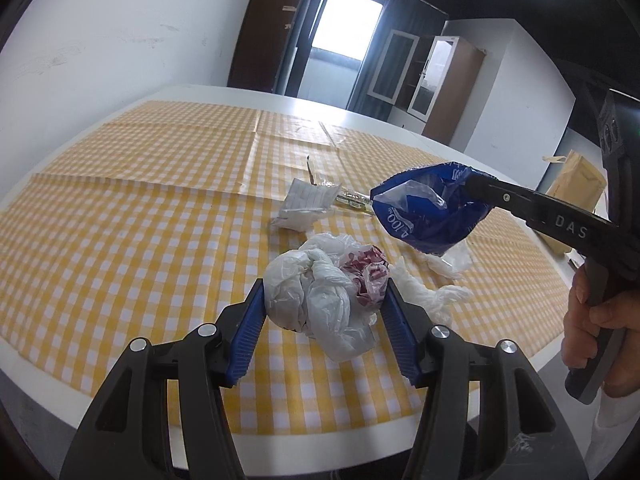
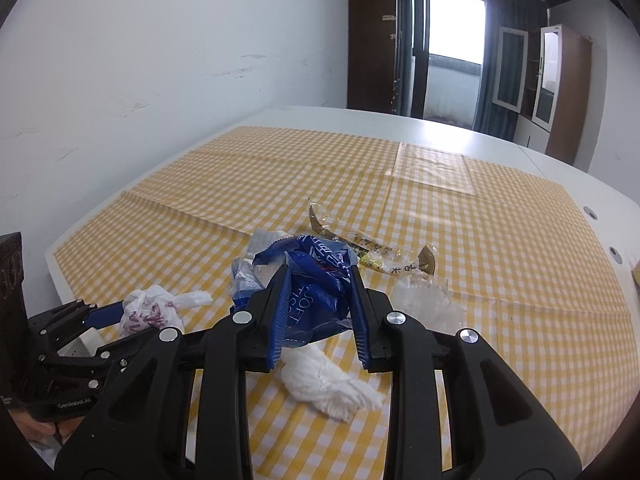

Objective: Collect trash
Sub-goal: 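Lift the white bag and blue bag and carry them down over the wastebasket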

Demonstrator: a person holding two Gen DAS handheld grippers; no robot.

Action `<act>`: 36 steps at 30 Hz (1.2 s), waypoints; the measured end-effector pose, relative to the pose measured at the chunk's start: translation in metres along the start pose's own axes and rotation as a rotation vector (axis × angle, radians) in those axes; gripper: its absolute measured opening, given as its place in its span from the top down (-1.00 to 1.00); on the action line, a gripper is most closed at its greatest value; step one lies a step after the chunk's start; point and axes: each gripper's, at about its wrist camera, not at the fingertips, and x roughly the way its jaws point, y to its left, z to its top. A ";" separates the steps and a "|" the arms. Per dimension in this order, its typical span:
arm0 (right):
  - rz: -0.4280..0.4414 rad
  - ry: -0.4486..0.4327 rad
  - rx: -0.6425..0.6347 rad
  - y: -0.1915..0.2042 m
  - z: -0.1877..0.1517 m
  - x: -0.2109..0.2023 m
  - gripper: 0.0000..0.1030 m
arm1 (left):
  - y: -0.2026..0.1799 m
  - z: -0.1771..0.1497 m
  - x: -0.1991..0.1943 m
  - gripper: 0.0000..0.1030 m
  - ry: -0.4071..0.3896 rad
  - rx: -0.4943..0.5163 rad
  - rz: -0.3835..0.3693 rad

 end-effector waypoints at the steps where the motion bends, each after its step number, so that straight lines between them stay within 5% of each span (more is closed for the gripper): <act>1: 0.000 -0.005 -0.002 0.002 -0.003 -0.005 0.49 | -0.001 -0.002 -0.003 -0.09 -0.006 0.010 0.010; 22: 0.045 -0.078 0.012 0.037 -0.085 -0.100 0.49 | -0.011 -0.061 -0.099 -0.09 -0.095 0.036 -0.027; 36: 0.072 -0.063 0.041 0.036 -0.152 -0.142 0.49 | -0.023 -0.112 -0.110 -0.09 -0.026 0.082 -0.077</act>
